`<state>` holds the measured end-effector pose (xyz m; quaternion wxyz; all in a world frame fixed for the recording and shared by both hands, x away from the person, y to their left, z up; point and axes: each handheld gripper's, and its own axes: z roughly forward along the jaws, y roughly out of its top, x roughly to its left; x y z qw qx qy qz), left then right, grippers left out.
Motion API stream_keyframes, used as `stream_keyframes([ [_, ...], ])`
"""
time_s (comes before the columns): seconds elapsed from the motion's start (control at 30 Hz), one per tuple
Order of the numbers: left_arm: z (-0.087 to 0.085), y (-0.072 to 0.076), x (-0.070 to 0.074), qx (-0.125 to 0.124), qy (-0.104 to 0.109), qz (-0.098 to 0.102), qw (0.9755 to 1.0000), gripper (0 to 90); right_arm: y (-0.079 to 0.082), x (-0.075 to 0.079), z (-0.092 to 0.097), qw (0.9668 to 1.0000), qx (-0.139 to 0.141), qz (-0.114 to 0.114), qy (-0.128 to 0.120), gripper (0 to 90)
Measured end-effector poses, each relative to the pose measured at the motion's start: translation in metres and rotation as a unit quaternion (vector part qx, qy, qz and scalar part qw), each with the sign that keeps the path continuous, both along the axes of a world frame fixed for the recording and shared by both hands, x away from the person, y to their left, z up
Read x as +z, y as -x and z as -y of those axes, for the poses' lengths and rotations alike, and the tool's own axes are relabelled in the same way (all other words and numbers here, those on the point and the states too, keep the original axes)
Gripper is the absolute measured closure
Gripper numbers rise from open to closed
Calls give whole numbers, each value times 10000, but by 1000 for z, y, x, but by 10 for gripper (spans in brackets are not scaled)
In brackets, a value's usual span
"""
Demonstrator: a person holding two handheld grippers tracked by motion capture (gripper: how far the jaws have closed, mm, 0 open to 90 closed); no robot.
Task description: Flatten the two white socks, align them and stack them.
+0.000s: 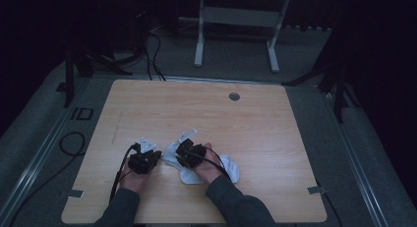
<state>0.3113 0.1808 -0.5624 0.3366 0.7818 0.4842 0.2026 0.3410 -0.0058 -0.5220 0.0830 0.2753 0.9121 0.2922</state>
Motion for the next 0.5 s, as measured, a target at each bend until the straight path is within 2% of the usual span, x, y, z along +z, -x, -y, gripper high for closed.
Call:
stream_keyframes([
  [0.17,2,1,1,-150,-42,-43,9999,895,-1,-2,0,10000,-81,-15,12,819],
  [0.5,4,2,2,-192,-74,-63,9998,896,-4,-7,-1,9997,-235,-45,8,812],
])
